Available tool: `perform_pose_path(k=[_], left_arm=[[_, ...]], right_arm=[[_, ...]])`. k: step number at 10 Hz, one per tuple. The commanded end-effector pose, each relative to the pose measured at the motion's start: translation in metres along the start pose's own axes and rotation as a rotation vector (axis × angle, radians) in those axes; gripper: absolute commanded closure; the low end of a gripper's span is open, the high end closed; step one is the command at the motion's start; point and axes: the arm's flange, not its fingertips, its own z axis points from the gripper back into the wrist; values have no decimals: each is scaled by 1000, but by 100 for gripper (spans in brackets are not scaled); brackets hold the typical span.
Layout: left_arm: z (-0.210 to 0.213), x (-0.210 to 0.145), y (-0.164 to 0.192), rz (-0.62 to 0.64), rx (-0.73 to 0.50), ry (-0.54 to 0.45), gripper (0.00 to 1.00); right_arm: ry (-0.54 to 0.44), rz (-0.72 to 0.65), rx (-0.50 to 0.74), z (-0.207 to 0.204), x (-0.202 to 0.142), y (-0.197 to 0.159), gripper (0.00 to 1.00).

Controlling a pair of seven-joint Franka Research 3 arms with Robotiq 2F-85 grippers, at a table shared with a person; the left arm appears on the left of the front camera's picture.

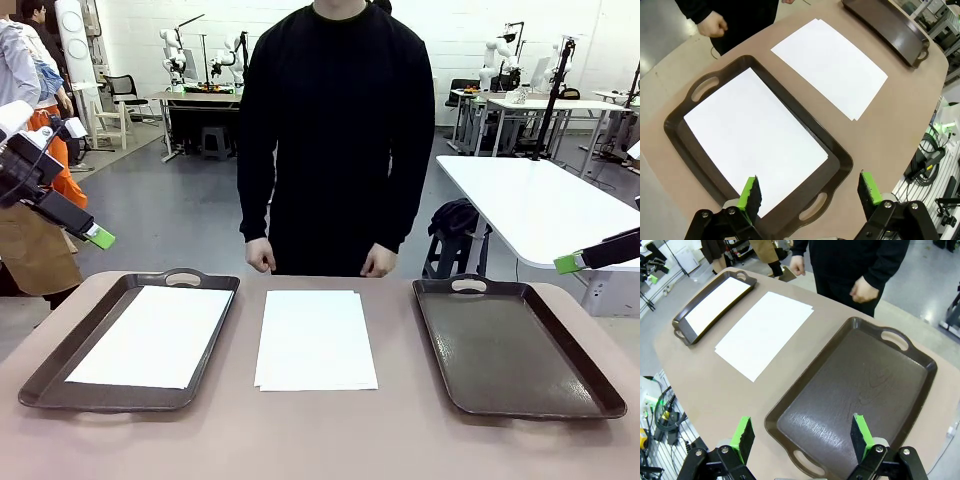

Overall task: Sort the A4 documents.
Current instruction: Receive the A4 Paper.

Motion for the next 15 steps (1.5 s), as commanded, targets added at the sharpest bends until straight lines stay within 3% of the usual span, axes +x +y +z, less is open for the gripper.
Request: perform_pose_path(k=[1, 15], left_arm=[[0, 0, 0, 0, 0, 1, 0], [0, 0, 0, 0, 0, 1, 0]], right_arm=[[-8, -4, 19, -2, -1, -1, 0], [-8, -4, 19, -2, -1, -1, 0]])
